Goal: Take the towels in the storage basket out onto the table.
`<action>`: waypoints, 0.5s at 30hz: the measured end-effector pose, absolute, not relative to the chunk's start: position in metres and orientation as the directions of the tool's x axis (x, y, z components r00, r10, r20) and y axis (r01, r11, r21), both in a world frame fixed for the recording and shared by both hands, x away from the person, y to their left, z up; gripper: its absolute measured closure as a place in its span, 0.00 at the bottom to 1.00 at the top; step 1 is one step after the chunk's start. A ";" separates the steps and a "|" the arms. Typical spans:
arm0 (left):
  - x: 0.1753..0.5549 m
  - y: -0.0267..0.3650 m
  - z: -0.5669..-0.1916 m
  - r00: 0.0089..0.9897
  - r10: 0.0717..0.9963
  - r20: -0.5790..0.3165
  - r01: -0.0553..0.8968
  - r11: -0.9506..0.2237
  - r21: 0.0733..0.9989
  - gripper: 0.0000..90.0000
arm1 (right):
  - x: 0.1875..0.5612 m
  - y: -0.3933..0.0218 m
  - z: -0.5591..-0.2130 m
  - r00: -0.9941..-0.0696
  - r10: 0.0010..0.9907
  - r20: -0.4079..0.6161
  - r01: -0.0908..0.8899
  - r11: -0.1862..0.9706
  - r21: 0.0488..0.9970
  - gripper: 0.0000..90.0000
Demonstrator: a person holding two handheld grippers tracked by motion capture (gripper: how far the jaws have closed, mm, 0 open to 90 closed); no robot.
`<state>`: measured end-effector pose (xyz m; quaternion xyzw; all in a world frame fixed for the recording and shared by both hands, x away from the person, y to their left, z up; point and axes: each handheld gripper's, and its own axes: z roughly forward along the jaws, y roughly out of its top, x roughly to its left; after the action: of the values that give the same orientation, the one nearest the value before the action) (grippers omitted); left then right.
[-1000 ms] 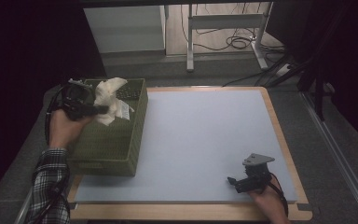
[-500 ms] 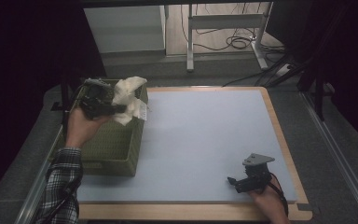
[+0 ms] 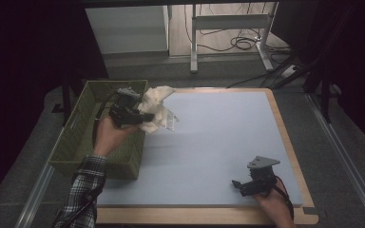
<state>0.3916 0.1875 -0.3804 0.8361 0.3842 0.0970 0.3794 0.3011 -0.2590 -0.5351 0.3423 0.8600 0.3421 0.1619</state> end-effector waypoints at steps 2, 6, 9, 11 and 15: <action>0.392 0.174 -0.385 0.705 0.698 -0.128 0.557 -0.433 0.709 0.82 | 0.301 -0.259 -0.535 -0.713 0.700 -0.044 0.478 0.531 0.699 0.00; 0.393 0.160 -0.389 0.714 0.687 -0.135 0.550 -0.431 0.715 0.82 | 0.301 -0.259 -0.535 -0.713 0.700 -0.044 0.478 0.531 0.699 0.00; 0.393 0.142 -0.393 0.733 0.665 -0.146 0.538 -0.435 0.722 0.81 | 0.301 -0.259 -0.535 -0.713 0.700 -0.044 0.478 0.531 0.699 0.00; 0.393 0.132 -0.394 0.744 0.652 -0.143 0.527 -0.441 0.726 0.81 | 0.301 -0.259 -0.535 -0.713 0.700 -0.044 0.479 0.531 0.699 0.00; 0.392 0.115 -0.396 0.763 0.632 -0.136 0.508 -0.456 0.731 0.81 | 0.301 -0.259 -0.535 -0.713 0.700 -0.043 0.479 0.531 0.699 0.00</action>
<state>0.3917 0.1146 -0.3963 0.8496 0.3354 0.0777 0.3996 0.3011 -0.2590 -0.5350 0.3427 0.8599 0.3421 0.1615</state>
